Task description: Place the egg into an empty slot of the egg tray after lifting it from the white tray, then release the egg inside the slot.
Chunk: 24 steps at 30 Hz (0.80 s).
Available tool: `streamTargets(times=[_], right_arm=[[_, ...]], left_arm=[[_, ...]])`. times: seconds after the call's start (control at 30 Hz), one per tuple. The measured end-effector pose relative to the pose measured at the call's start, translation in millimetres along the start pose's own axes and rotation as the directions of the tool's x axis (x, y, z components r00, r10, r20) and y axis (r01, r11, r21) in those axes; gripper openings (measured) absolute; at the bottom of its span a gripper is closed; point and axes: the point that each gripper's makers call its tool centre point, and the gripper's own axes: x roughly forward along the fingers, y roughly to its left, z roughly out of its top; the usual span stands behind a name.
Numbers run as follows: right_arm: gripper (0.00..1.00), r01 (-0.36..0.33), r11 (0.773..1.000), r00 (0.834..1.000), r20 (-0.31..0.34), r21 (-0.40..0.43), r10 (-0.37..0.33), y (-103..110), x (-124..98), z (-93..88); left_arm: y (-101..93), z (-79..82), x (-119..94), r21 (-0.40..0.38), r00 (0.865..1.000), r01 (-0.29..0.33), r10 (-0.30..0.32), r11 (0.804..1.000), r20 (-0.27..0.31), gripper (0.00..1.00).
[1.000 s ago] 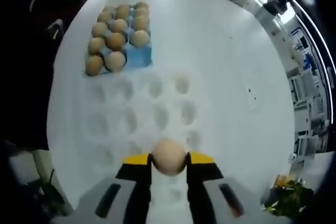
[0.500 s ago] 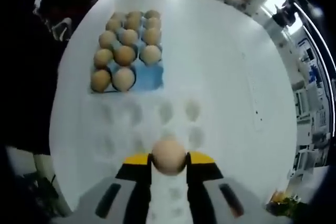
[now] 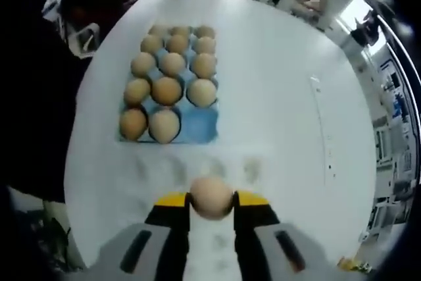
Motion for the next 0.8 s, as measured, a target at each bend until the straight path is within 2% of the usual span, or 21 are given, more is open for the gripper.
streamTargets(times=[0.63,0.8], right_arm=[[0.25,-0.041,0.997,0.997,0.064,-0.068,0.045,8.7,22.2,47.9],[0.25,-0.049,0.996,0.996,0.066,-0.075,0.054,7.8,27.7,53.0]], left_arm=[[1.8,-2.4,-1.5,-0.004,1.000,-0.003,0.003,1.000,-0.001,0.55],[1.5,-3.4,-1.4,-0.007,1.000,-0.002,0.002,1.000,-0.003,0.55]])
